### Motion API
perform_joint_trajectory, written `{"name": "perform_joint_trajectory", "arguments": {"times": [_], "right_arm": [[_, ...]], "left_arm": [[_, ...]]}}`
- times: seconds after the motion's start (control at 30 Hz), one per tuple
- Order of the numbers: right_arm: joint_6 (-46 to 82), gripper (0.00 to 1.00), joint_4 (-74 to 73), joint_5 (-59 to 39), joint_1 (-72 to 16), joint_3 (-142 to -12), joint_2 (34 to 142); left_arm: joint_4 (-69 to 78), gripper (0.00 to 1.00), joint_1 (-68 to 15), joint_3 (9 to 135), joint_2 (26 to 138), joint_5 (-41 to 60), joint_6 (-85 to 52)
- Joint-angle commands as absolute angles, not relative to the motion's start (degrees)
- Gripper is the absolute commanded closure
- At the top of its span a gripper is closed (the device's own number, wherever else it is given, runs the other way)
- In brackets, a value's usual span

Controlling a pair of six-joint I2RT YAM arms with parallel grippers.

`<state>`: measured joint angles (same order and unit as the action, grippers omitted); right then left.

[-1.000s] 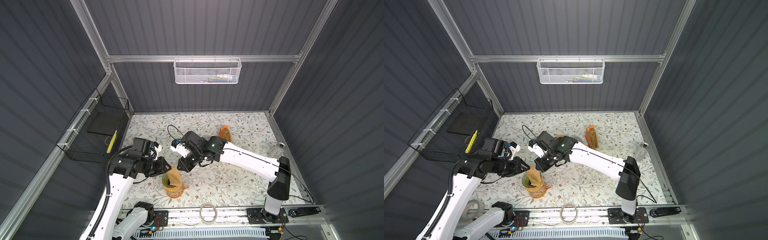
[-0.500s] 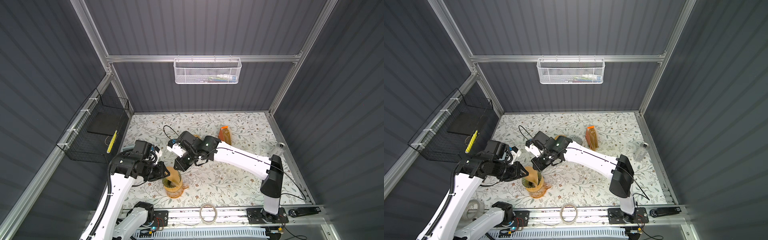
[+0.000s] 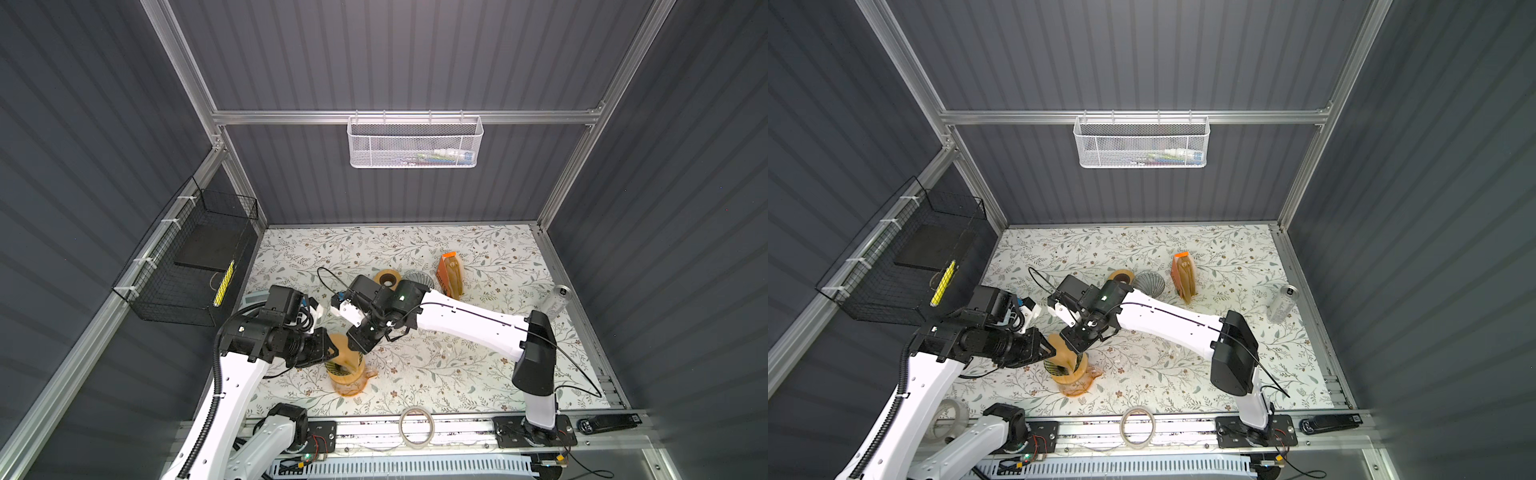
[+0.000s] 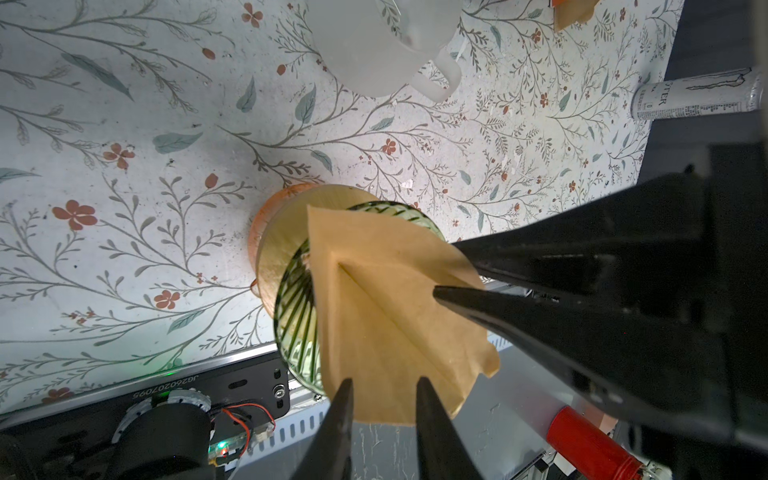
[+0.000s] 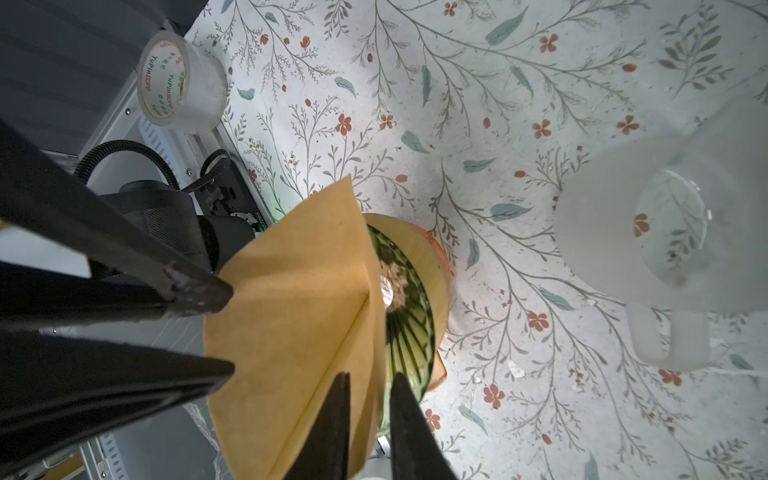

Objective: Place the coffee filter in the dripper

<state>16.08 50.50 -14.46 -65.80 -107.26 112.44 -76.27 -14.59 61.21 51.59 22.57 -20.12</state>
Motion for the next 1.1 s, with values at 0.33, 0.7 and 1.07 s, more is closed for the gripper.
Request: {"name": "perform_joint_trajectory", "arguments": {"times": [0.33,0.7,1.07], "right_arm": [[14.8,0.82,52.3,-9.6,-66.6,-108.8,113.2],[14.3,0.82,51.8,-6.6,-67.1,-108.2,113.6],[14.0,0.71,52.1,-2.8,-68.5,-107.6,113.6]], "left_arm": [[-77.5,0.73,-14.6,58.0,50.2,21.7,-20.7],[-76.9,0.74,-14.6,55.8,49.5,20.7,-21.3],[-76.8,0.7,-14.6,55.8,49.4,19.7,-21.9]]}}
